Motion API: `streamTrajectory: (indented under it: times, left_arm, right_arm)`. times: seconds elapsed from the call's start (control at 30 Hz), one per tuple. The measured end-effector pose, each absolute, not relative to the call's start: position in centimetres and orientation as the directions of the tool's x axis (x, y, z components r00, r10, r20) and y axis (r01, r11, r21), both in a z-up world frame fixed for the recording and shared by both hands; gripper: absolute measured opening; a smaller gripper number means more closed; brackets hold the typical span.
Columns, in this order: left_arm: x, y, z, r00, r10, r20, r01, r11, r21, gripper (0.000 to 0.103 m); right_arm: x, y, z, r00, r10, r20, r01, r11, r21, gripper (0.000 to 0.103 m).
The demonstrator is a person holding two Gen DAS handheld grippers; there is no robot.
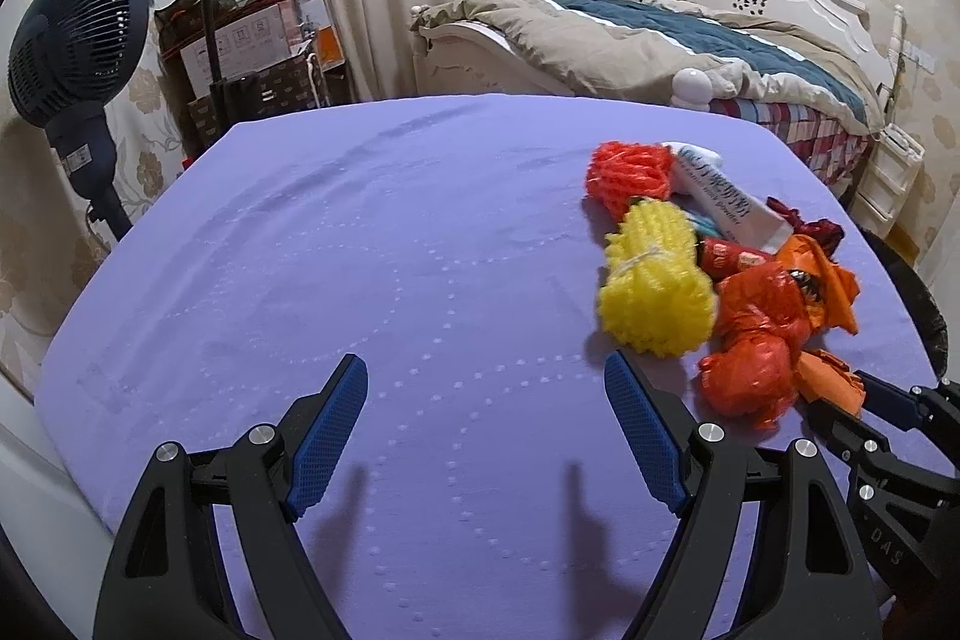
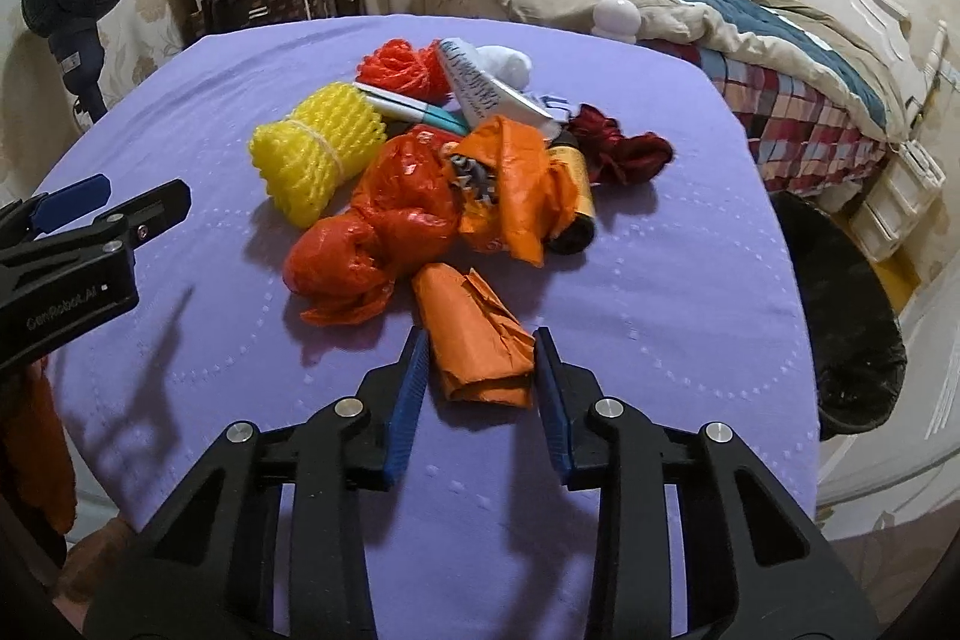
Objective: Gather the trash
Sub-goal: 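Grasp the orange plastic bag with the right tool while the left tool grasps the yellow foam net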
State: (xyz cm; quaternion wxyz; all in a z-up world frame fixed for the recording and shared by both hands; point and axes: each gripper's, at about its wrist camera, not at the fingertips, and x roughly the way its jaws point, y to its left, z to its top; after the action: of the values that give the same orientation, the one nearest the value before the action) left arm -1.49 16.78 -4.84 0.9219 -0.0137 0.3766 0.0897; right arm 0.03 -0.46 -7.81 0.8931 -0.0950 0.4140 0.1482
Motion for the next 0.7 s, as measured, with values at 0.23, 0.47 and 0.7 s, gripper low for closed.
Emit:
streamTrajectory:
  times: [0.23, 0.47, 0.7]
  left_arm:
    - [-1.0, 14.4, -4.5, 0.712, 0.121, -0.691, -0.129, 0.991, 0.04, 0.08]
    - [0.3, 12.6, -4.5, 0.705, 0.099, -0.702, -0.102, 0.994, 0.038, 0.082]
    - [2.2, 11.8, -4.7, 0.698, 0.095, -0.71, -0.094, 0.995, 0.04, 0.082]
  right_arm:
    - [-0.1, -4.2, -7.9, 0.633, 0.142, -0.761, -0.249, 0.968, -0.026, 0.034]
    - [1.1, -7.0, -7.9, 0.654, 0.109, -0.749, -0.176, 0.984, -0.011, 0.034]
    - [2.4, -8.1, -8.1, 0.658, 0.112, -0.745, -0.155, 0.988, 0.011, 0.034]
